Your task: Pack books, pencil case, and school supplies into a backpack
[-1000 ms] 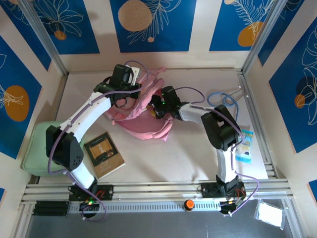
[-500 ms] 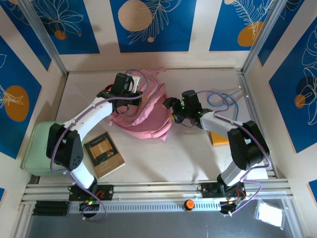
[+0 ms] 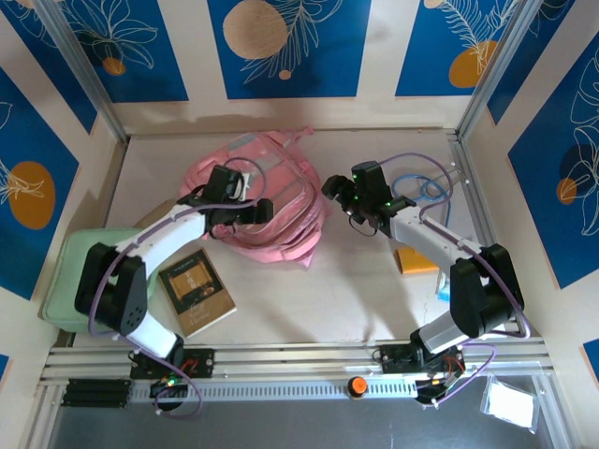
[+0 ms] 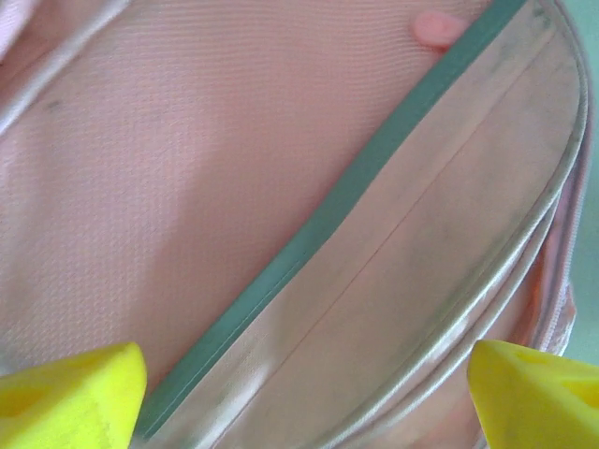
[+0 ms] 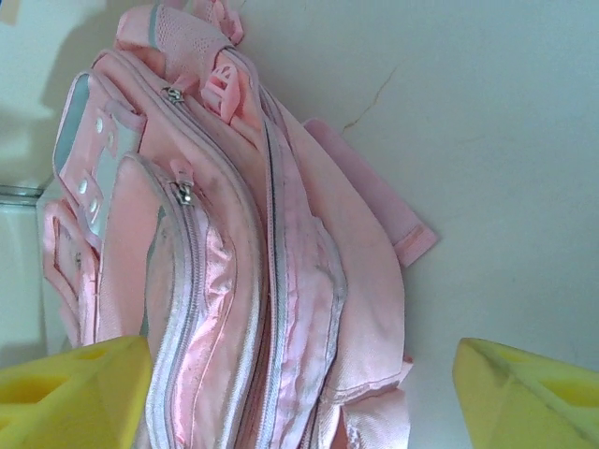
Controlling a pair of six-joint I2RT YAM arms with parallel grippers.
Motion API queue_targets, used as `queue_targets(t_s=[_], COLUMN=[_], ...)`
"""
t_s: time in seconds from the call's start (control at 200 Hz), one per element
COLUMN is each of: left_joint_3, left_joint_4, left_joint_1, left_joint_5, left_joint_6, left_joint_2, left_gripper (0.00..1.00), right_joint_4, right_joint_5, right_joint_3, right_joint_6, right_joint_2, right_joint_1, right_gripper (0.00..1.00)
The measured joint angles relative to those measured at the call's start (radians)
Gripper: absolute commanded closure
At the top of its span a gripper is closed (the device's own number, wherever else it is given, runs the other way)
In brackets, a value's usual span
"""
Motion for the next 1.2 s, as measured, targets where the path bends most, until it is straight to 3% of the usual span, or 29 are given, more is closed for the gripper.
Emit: queue_targets(t_s=[0.165, 0.405, 0.71, 0.975, 1.195], left_joint_3=[-0.098, -0.119, -0.013, 0.177, 0.183], left_joint_4=[0.037, 0.107, 0.141, 0.153, 0.077], left_joint_1=[0.076, 0.171, 0.178, 0.173, 0.171], left_joint_5=[-0.031, -0.003, 0.051, 0.109, 0.092], left_joint_6=[-0.086, -0.182, -0.234, -0.216, -0.188], left_joint_2=[-0.092, -0.031, 0.18, 0.346, 0.279], left_gripper=[0.0, 0.0, 0.02, 0.04, 0.0], right_joint_4=[-0.011, -0.014, -0.018, -0.019, -0.058], right_joint_5=[0.013, 0.013, 0.009, 0.009, 0.009], right_joint_3=[0.016, 0.021, 0.021, 0.021, 0.021], right_joint_6=[-0.042, -0.061, -0.063, -0.063, -0.087], right_joint_2=[0.0, 0.001, 0.001, 0.001, -0.003], right_joint_1=[0.0, 0.001, 0.001, 0.001, 0.015], right_gripper=[0.11, 0.1, 0.11, 0.11, 0.11])
